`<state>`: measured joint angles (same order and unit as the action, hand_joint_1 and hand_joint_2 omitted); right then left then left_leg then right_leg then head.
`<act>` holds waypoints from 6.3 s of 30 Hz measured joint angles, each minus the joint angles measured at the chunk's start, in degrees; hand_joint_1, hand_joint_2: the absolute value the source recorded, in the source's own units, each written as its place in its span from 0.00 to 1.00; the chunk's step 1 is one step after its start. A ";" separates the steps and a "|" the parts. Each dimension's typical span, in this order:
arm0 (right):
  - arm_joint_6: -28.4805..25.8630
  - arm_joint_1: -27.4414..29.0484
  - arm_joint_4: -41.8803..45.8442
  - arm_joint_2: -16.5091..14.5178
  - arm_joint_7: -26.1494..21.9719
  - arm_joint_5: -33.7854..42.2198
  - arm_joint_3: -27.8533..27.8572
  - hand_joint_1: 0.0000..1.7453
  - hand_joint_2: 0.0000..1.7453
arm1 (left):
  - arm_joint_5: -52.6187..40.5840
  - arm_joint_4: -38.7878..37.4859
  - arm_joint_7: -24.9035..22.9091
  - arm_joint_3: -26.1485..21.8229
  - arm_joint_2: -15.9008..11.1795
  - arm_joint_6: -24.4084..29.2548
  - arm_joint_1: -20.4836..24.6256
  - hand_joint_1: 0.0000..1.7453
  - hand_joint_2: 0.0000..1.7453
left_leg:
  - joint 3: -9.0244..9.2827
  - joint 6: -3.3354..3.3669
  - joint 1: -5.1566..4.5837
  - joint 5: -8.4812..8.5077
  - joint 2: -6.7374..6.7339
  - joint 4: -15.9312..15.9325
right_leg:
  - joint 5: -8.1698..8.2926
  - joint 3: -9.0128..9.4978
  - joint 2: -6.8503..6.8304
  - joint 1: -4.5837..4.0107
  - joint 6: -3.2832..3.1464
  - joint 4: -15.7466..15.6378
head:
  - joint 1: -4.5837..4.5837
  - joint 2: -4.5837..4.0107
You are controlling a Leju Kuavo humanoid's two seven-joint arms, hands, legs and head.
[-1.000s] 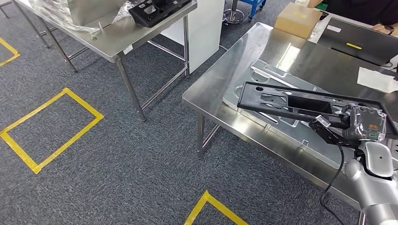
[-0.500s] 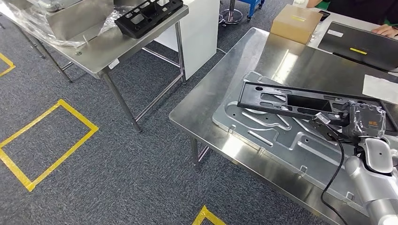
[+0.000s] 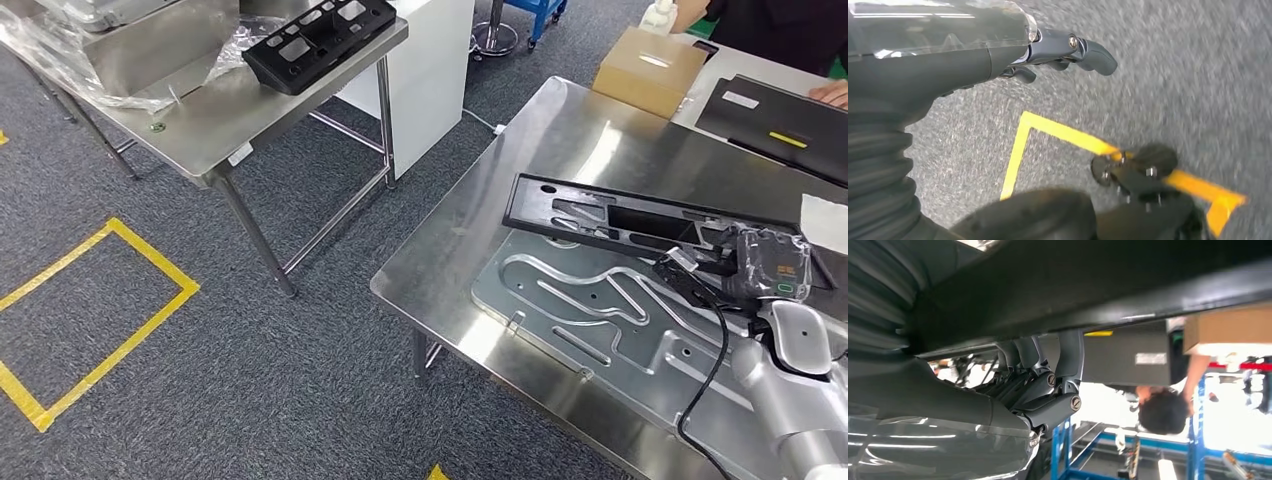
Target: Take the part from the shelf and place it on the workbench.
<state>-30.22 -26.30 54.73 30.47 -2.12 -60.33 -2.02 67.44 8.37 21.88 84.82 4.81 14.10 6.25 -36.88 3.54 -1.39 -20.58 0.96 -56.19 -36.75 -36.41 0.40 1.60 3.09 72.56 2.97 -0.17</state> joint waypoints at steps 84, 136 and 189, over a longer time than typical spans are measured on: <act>7.80 13.46 17.43 -2.78 2.98 -2.27 4.70 1.00 1.00 | 9.80 0.00 12.74 -5.81 1.74 -0.73 0.03 0.00 1.00 | 1.16 -1.57 -0.07 -3.07 0.26 -2.17 | 9.45 3.41 0.05 -0.31 -1.42 -13.82 | 0.02 0.00; 5.23 10.77 13.60 -4.11 3.53 -3.13 3.02 0.00 0.00 | 9.08 0.02 10.51 -6.03 2.16 -6.69 0.23 0.00 1.00 | 1.17 -1.52 -0.07 -3.10 0.26 -2.20 | 9.43 3.44 0.04 -0.30 -1.40 -13.83 | 0.02 0.00; 9.86 16.77 42.20 7.75 -4.93 20.47 10.92 0.00 0.00 | 13.36 0.02 14.74 -7.48 3.14 -11.02 1.00 0.00 0.00 | 1.39 -0.51 -0.22 -3.31 0.20 -2.39 | 9.46 3.99 0.10 0.05 -0.52 -14.25 | 0.02 0.00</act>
<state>-20.36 -9.54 96.93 38.22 -7.05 -39.85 8.90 80.80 8.39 36.62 77.34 7.95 3.09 7.25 -35.48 3.03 -1.60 -23.89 1.16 -58.58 -27.28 -32.42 0.51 1.64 2.57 58.32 2.99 -0.17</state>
